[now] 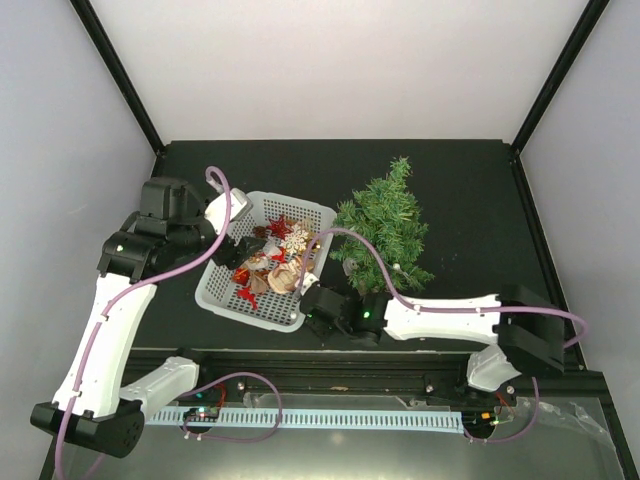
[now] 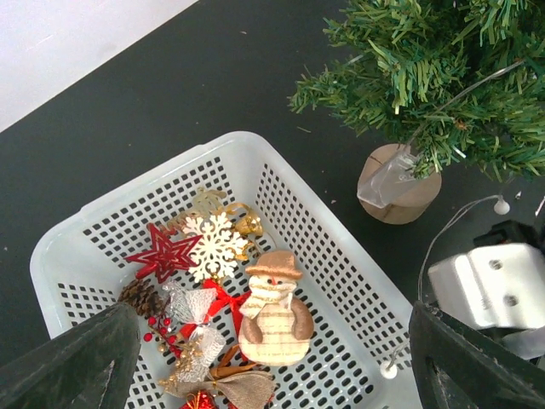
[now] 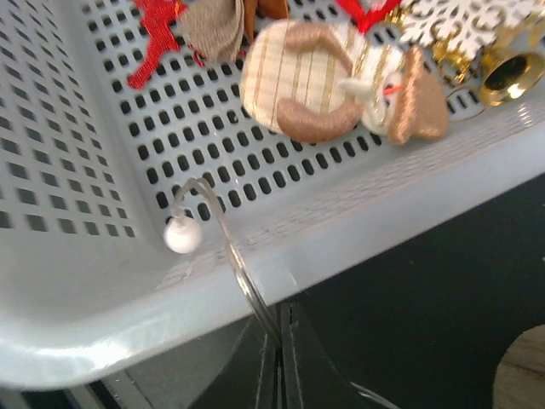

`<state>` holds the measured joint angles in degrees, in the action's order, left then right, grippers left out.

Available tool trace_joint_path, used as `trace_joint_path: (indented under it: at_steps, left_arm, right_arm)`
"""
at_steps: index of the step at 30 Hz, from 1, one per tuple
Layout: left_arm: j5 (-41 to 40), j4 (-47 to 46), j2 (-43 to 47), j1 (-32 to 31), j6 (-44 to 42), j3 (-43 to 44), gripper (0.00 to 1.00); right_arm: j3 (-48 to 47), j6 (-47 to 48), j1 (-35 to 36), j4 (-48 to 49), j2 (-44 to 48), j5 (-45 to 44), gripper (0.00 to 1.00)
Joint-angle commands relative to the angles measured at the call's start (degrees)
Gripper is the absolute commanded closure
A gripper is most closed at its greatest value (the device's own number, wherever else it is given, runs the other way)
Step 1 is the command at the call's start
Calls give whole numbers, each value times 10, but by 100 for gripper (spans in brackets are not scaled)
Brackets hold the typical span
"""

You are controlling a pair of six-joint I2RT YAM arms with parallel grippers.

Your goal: Decorate the small christmas tree

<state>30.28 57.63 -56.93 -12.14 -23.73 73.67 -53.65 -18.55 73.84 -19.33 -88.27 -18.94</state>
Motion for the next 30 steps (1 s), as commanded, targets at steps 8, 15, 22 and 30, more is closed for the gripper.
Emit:
trace_joint_path:
  at_steps: [8,15,22,30]
  left_arm:
    - [0,9,24,-4,4,-7,14]
    - [-3,6,29,-4,5,-20,13]
    - [-16,1,26,-4,4,-37,13]
    - [-18,-8,22,-4,8,-47,13]
  right_arm:
    - [-27,35,6,-75,232,49,99]
    - [-71,89,7,-111,371,126,99]
    - [-118,110,6,-133,489,138,99]
    - [-233,108,6,-220,499,-53,99]
